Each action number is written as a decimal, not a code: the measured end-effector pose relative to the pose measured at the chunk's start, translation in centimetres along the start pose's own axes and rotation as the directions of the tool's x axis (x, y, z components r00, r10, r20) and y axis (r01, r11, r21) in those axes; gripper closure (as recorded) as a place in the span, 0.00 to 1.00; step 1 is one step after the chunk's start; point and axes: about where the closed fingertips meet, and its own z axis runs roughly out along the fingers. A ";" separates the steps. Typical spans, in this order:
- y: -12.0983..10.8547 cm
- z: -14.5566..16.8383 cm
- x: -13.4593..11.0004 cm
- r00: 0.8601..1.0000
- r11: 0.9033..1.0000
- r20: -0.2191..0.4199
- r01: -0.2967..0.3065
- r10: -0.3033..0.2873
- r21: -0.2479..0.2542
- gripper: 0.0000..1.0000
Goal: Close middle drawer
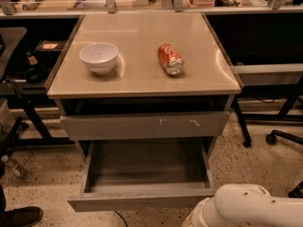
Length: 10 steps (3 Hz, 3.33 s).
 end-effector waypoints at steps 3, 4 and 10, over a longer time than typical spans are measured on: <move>-6.1 6.4 -2.9 0.996 0.995 -0.030 0.088 -0.087 0.037 1.00; -7.3 7.3 -3.6 0.993 0.993 -0.036 0.110 -0.109 0.045 1.00; -7.3 7.4 -3.6 0.993 0.993 -0.037 0.112 -0.111 0.045 0.00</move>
Offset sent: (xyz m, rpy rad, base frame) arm 0.0879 0.0266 -0.0731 -0.0549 -0.0712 0.1047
